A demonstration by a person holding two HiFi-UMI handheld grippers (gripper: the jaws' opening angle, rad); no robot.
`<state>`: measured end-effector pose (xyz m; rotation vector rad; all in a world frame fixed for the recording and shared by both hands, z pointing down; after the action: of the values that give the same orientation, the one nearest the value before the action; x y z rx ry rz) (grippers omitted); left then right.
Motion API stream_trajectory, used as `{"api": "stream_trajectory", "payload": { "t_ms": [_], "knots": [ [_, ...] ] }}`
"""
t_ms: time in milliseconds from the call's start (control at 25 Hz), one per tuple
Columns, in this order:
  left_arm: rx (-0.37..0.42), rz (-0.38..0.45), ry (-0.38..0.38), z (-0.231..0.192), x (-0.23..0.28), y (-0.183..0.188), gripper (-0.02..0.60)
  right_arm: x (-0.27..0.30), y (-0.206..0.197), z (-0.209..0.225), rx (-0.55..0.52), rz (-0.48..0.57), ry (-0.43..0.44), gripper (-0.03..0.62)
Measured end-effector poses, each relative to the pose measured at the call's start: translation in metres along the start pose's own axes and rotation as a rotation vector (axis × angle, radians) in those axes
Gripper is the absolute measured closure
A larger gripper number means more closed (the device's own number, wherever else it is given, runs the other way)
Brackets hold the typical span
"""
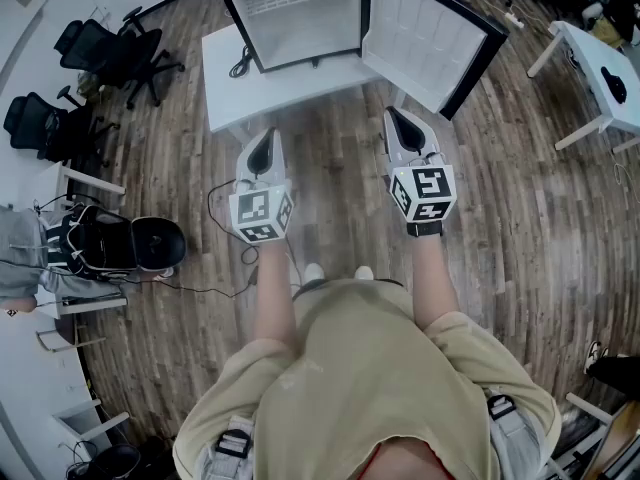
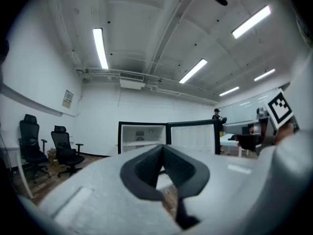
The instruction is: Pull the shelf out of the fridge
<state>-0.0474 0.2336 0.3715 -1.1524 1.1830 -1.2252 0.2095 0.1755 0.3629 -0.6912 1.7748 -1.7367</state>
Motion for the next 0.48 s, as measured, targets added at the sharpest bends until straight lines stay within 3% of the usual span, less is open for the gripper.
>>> {"api": "stream_trajectory", "payload": {
  "t_ms": [480],
  "knots": [
    [-0.032,-0.047,-0.048,0.044,0.007,-0.015,0.581,-0.004,-0.022,0.019,0.154,0.036,0.071,0.591]
  ]
}}
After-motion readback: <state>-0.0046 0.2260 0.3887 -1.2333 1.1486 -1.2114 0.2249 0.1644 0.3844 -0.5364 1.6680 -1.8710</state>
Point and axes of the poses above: the fingertips, and each gripper's own axes: x forward along the fingers, z to its right, y out of its top, the point moved 8 cm from there along -x, backward along the fingers, and after that the axes turned 10 degrees about y, right-handed, at the moved point
